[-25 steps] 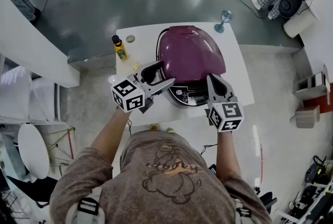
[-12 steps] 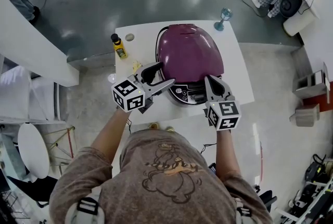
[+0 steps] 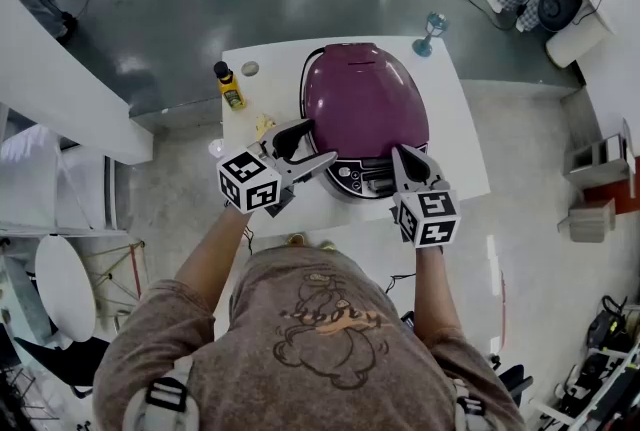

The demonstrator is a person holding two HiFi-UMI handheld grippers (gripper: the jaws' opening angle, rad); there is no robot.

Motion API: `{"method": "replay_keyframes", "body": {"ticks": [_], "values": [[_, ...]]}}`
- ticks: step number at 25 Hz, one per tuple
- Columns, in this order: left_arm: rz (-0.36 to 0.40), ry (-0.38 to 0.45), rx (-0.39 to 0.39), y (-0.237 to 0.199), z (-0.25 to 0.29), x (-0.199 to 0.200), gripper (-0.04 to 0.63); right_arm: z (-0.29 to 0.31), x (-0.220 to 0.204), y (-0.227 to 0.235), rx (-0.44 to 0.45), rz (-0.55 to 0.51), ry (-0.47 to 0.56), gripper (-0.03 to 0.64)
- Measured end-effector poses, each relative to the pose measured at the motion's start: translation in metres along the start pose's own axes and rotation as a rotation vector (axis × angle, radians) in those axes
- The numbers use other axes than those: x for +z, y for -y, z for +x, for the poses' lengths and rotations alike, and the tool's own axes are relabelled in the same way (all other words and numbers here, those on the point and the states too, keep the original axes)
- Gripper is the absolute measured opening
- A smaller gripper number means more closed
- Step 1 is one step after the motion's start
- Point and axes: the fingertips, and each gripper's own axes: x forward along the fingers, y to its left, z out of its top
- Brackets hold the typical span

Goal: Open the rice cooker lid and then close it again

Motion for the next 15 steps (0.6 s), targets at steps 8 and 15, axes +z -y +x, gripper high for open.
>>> {"method": "replay_keyframes", "body": {"ticks": [8,15], "values": [[-0.002,-0.002,0.0,-0.0001,-0.0003,-0.0005,0.327,0.0004,-0.0013,-0.0005,0.005,-0.001,-0.012,0.005],[-0.005,0.001,0.001,-0.0004,-0.0007,-0.0017,0.327,0.0011,-0.0025,-0.0014,0.001,-0.015,-0.031,0.006]]}}
